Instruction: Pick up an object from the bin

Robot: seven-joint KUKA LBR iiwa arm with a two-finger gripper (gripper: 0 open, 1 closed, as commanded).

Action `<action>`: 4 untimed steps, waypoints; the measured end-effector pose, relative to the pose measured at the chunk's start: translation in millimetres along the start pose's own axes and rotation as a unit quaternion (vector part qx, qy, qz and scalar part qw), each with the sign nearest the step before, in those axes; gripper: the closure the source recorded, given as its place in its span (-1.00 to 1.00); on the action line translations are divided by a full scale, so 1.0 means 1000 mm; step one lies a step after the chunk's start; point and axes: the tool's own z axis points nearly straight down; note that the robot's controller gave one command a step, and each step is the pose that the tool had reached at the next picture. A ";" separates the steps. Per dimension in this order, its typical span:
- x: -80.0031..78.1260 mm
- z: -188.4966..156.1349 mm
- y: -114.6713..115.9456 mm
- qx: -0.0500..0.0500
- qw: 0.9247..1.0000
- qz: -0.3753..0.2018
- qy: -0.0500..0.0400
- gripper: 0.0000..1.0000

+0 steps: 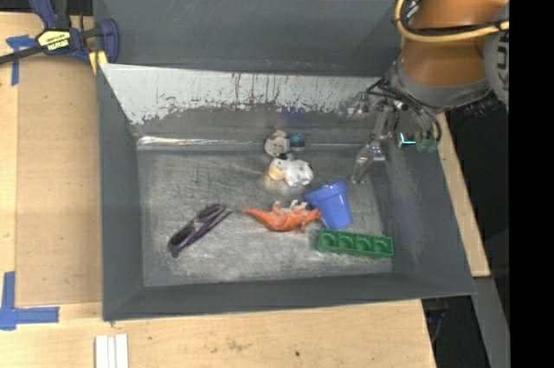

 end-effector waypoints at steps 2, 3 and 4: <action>0.011 0.040 -0.001 0.001 0.998 -0.070 -0.005 -1.00; 0.017 0.069 -0.001 0.001 0.993 -0.122 -0.002 -1.00; 0.034 0.062 -0.010 0.001 0.961 -0.277 -0.003 -1.00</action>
Offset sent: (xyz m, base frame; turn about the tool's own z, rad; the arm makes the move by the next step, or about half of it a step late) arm -0.0377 -0.0032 -0.1250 -0.3894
